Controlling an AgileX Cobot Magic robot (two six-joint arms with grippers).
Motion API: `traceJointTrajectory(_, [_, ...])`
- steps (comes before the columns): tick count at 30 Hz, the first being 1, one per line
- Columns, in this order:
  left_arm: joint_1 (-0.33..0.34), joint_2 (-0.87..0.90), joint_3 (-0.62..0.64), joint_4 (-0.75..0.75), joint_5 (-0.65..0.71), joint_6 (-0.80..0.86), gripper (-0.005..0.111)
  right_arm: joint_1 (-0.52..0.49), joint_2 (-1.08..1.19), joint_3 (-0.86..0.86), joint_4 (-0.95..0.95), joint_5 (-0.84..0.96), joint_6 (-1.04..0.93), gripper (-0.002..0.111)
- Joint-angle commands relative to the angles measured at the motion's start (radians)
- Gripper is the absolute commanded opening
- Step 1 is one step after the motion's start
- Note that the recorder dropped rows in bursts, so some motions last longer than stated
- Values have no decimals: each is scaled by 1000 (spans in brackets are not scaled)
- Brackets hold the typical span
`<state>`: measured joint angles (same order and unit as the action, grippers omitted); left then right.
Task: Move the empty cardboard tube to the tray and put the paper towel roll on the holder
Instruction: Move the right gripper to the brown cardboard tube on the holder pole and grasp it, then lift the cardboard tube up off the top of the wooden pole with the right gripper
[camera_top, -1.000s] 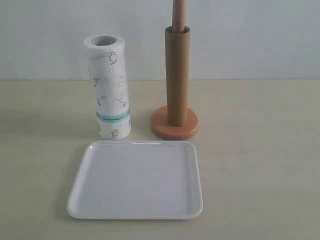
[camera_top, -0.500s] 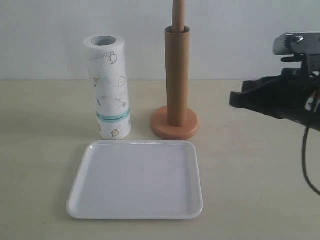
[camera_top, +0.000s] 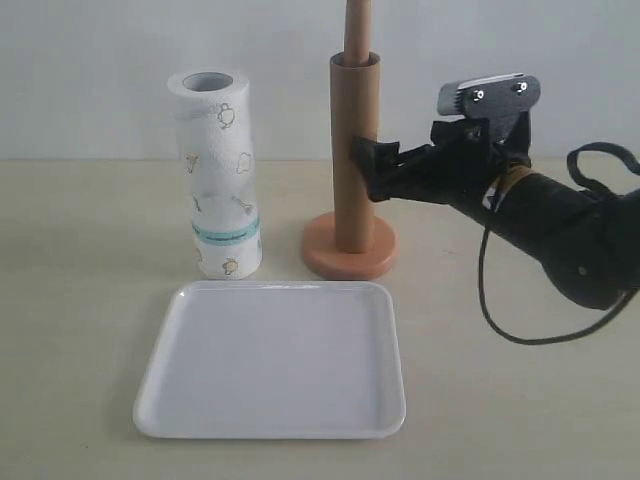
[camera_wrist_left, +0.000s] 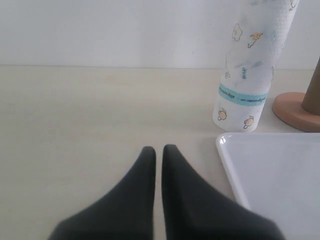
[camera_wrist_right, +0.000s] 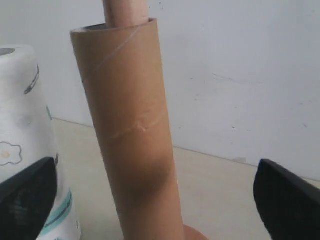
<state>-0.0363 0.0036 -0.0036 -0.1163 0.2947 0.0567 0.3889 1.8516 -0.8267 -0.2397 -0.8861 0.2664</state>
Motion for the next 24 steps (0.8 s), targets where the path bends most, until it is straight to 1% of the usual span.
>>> traceJointTrajectory(1, [4, -4, 4, 3, 0, 5, 4, 13, 69, -81, -13, 1, 20, 105])
traceJointTrajectory(5, [4, -4, 4, 3, 0, 5, 4, 46, 148, -179, -15, 11, 13, 105])
traceJointTrajectory(8, [4, -4, 4, 3, 0, 5, 4, 53, 185, -237, -13, 51, 13, 105])
traceJointTrajectory(14, [4, -4, 4, 3, 0, 5, 4, 53, 237, -301, -7, 67, 13, 105])
traceJointTrajectory(16, [4, -4, 4, 3, 0, 5, 4, 53, 243, -305, -7, 65, 10, 101])
traceJointTrajectory(18, [4, -4, 4, 3, 0, 5, 4, 53, 245, -305, -7, 67, -18, 90])
traceJointTrajectory(20, [4, -4, 4, 3, 0, 5, 4, 53, 245, -305, -7, 89, -33, 70])
traceJointTrajectory(21, [4, -4, 4, 3, 0, 5, 4, 53, 245, -305, -7, 93, -40, 58])
traceJointTrajectory(22, [4, -4, 4, 3, 0, 5, 4, 53, 245, -303, -7, 99, -42, 32])
traceJointTrajectory(23, [4, -4, 4, 3, 0, 5, 4, 53, 245, -303, -7, 99, -42, 15])
traceJointTrajectory(24, [4, -4, 4, 3, 0, 5, 4, 53, 241, -303, -7, 94, -67, 1])
